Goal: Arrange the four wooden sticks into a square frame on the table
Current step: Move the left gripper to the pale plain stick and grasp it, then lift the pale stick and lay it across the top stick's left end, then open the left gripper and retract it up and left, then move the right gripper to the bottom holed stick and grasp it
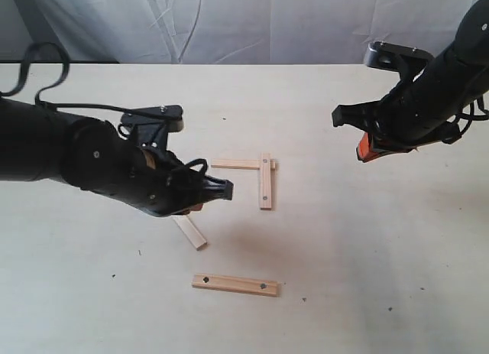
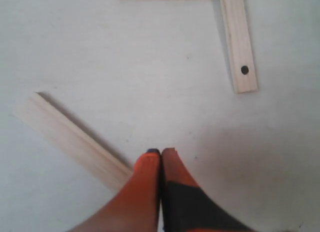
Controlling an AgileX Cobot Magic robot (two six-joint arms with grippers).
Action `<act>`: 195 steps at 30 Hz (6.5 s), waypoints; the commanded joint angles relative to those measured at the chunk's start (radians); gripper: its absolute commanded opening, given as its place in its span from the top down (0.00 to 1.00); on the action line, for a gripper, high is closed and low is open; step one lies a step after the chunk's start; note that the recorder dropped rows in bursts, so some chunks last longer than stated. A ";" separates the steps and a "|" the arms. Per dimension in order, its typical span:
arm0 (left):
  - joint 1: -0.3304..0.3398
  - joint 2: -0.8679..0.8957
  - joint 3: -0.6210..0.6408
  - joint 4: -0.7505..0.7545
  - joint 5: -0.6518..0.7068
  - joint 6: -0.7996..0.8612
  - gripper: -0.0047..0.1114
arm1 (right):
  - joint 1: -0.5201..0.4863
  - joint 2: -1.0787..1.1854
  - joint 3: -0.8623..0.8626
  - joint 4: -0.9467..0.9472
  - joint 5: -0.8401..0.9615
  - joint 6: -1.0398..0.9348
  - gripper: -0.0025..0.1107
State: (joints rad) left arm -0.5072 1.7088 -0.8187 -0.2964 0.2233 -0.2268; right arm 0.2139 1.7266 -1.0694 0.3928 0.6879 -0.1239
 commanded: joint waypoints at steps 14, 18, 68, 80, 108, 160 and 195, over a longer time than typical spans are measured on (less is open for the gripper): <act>-0.031 0.129 -0.006 0.022 -0.014 0.002 0.96 | -0.003 -0.005 0.007 0.000 -0.011 -0.006 0.98; -0.031 0.129 -0.006 0.054 0.009 0.002 0.96 | -0.003 -0.005 0.007 0.000 -0.017 -0.006 0.98; -0.033 0.196 -0.138 0.540 0.230 -0.496 0.86 | -0.003 -0.005 0.007 0.020 -0.047 -0.006 0.98; -0.031 0.101 -0.273 0.653 0.212 -0.490 0.96 | -0.016 -0.005 0.007 0.026 -0.055 -0.006 0.98; 0.001 0.313 -0.308 0.679 -0.012 -0.556 0.96 | -0.015 -0.005 0.007 0.035 -0.062 -0.006 0.98; 0.400 -0.226 -0.215 0.084 0.462 0.314 0.96 | 0.560 0.007 0.007 -0.026 0.013 -0.280 0.97; 0.405 -0.232 -0.196 -0.009 0.382 0.367 0.96 | 0.734 0.239 0.005 -0.301 -0.092 -0.301 0.59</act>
State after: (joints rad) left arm -0.1089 1.4860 -1.0224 -0.2930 0.6170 0.1380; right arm 0.9477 1.9490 -1.0694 0.0994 0.5995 -0.4199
